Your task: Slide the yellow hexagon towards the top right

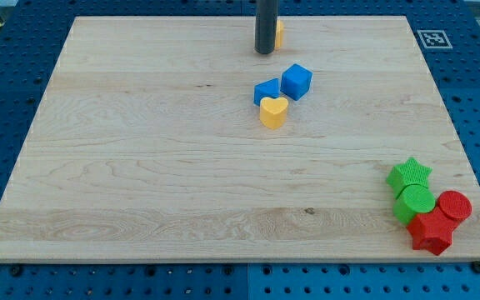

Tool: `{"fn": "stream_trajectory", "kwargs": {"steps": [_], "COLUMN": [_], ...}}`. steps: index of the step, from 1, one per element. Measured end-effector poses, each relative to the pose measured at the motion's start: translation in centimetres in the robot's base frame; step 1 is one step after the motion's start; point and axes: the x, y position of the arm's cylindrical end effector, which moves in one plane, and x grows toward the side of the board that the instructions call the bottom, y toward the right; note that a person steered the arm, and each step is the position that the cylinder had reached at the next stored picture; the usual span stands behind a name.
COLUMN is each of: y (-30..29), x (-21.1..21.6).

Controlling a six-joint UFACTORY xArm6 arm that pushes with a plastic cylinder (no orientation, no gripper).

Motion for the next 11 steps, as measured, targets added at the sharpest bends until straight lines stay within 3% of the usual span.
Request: {"fn": "stream_trajectory", "kwargs": {"steps": [3, 6, 11], "y": [-3.1, 4.6, 10.8], "x": [-2.6, -2.7, -4.8]}}
